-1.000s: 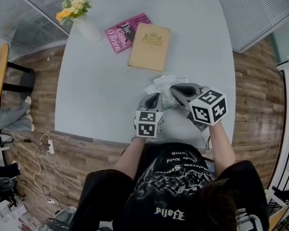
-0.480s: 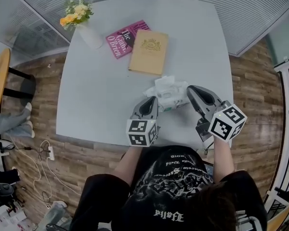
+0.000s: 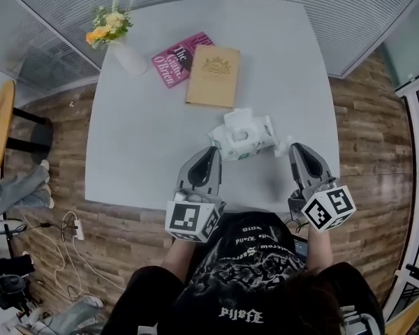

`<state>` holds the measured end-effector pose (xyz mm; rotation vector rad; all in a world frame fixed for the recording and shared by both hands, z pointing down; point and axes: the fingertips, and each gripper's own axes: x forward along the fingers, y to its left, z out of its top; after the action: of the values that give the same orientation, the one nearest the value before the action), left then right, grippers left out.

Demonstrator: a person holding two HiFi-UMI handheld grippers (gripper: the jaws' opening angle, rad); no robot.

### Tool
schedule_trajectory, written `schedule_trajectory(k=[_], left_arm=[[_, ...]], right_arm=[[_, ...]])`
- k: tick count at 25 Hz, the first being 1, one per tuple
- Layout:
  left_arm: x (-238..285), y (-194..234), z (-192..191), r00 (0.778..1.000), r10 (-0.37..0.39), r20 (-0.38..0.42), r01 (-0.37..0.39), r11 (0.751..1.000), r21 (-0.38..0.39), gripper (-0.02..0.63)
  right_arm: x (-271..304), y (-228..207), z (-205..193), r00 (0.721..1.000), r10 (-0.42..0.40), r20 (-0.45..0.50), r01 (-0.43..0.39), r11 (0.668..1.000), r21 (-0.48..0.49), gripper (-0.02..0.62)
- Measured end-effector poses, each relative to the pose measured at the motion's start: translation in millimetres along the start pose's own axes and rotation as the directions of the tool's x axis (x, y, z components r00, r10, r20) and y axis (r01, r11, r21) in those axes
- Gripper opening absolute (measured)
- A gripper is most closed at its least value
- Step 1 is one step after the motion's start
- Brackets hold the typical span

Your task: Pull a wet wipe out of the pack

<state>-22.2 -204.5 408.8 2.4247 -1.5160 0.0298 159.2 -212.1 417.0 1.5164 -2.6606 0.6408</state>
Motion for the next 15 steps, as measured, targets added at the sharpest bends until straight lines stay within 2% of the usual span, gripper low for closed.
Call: schedule_trajectory(k=[6,15], left_arm=[[-10,-7,10,0.999,-0.042,0.013,0.042,0.999,0.031,0.011],[-15,-4,12,0.999,-0.046,0.016,0.045,0.997,0.061,0.011]], right_arm=[[-12,2,-14,0.996,-0.092,-0.005,0.092,0.994,-0.054,0.008],[-14,4,-9,0.985,-0.168,0.039,0.172,0.973,-0.154,0.006]])
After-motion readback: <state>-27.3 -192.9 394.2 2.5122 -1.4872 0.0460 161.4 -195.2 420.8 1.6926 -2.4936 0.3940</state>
